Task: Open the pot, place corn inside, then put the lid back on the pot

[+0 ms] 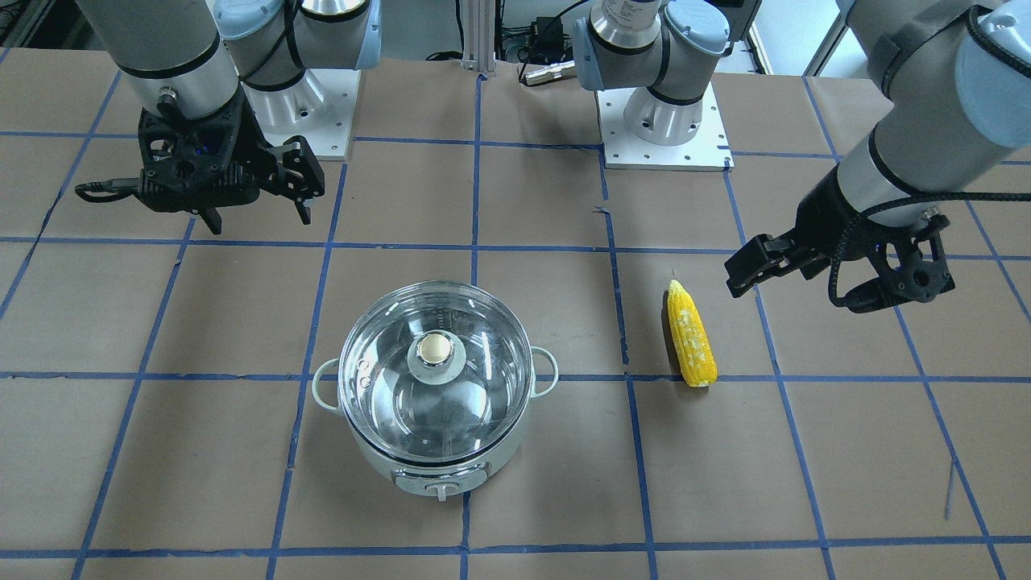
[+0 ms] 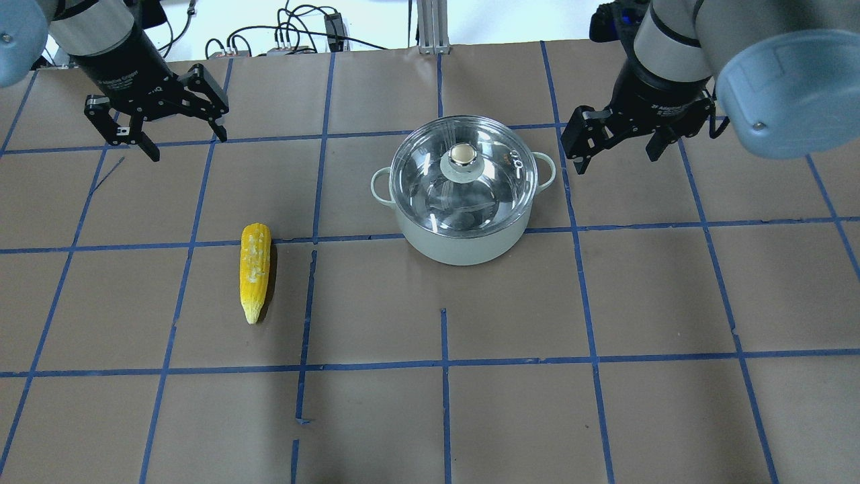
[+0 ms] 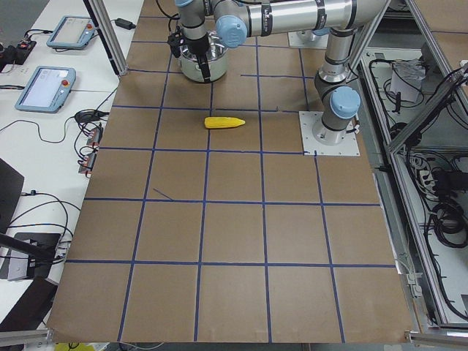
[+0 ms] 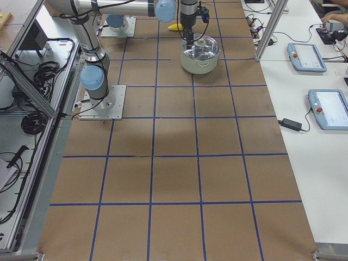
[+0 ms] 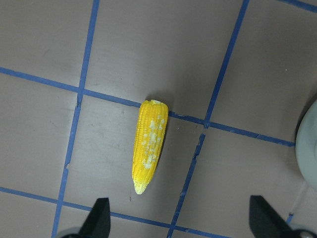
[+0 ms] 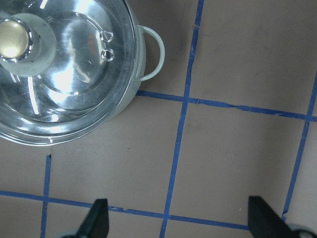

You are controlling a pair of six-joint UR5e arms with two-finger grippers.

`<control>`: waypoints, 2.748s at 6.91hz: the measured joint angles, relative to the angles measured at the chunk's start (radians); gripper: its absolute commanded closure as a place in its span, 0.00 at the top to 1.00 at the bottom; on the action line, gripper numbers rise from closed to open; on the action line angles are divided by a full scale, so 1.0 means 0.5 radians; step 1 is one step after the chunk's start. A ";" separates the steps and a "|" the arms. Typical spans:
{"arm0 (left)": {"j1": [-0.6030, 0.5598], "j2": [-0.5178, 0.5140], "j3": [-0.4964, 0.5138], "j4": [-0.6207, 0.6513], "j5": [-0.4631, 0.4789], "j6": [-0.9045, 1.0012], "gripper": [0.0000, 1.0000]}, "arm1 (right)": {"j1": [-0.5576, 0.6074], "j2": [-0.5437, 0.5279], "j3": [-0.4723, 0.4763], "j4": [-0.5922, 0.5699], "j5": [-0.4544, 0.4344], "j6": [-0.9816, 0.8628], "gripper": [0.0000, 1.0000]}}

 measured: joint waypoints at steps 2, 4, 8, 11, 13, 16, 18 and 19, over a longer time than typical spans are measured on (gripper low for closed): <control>-0.001 0.003 0.000 0.000 -0.004 0.000 1.00 | 0.000 -0.003 -0.001 -0.015 0.015 -0.002 1.00; -0.003 0.004 -0.001 0.000 -0.012 0.000 1.00 | 0.005 0.016 -0.022 -0.004 0.080 -0.009 1.00; -0.003 -0.001 0.001 0.000 -0.014 0.003 1.00 | 0.071 0.201 -0.149 -0.025 0.199 -0.005 0.99; -0.003 -0.001 -0.001 0.000 -0.017 0.003 1.00 | 0.275 0.476 -0.382 -0.132 0.143 0.105 0.97; -0.003 -0.001 -0.001 0.000 -0.017 0.003 1.00 | 0.370 0.601 -0.388 -0.288 0.123 0.179 0.97; -0.003 0.001 -0.006 0.000 -0.016 0.004 1.00 | 0.469 0.637 -0.264 -0.440 0.075 0.266 0.96; -0.002 -0.006 -0.042 -0.003 -0.009 0.051 1.00 | 0.500 0.624 -0.217 -0.513 0.068 0.295 0.96; -0.002 -0.013 -0.127 0.044 -0.005 0.098 1.00 | 0.507 0.626 -0.217 -0.544 0.066 0.321 0.96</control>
